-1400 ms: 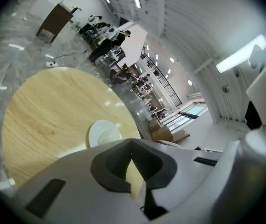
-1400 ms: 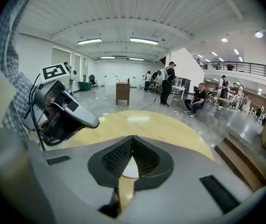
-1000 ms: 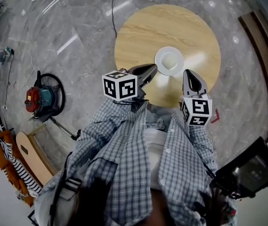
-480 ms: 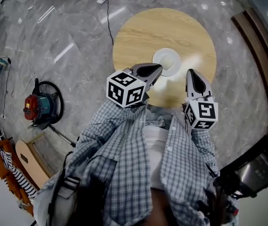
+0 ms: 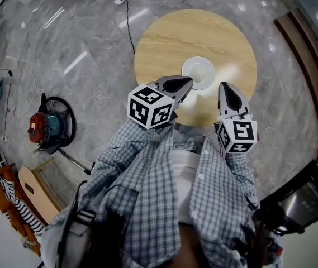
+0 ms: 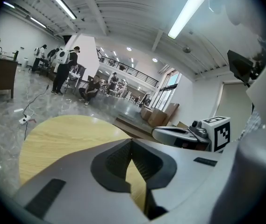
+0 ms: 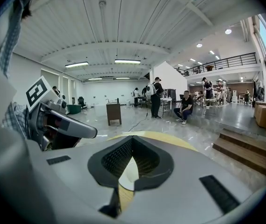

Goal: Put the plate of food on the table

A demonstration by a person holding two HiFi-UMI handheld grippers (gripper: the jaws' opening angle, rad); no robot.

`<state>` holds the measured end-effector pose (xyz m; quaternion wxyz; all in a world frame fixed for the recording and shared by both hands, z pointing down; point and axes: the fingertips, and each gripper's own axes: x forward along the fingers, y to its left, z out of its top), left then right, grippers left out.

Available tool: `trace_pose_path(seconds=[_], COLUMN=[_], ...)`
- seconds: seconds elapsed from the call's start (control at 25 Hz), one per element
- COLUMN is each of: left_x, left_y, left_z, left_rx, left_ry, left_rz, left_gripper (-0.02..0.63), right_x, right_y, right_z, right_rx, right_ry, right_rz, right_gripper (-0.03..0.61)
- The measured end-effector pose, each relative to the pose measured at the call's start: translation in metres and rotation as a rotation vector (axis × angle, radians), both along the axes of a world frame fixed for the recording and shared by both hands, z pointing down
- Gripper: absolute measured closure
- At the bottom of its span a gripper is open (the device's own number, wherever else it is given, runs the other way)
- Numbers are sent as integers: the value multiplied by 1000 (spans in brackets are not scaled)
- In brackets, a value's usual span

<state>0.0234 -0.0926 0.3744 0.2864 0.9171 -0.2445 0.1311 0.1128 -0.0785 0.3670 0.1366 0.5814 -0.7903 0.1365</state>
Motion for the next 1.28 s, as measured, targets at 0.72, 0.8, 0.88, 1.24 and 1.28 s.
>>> trace_pose_path(seconds=[0.72,0.8,0.88,1.24,1.28], left_x=[4,4,4,10,9], left_y=[4,4,5,8,9], left_z=[7,8,9,9,10], left_rx=[-15,-20,-24,-35,-37], left_ry=[-7,-6,-5,2,3], left_rz=[24,28,34,68,72], left_gripper=[606,606,606,606,606], right_x=[-3,-2,-2,2,1], right_y=[6,7,8,11,11], right_z=[8,10,11,10,12], right_rx=[-21,-28,-32,-39,-41], right_ry=[-3,0,4,16,15], right_rz=[-1,5,9,35,35], right_gripper=[571,572,571,572,572])
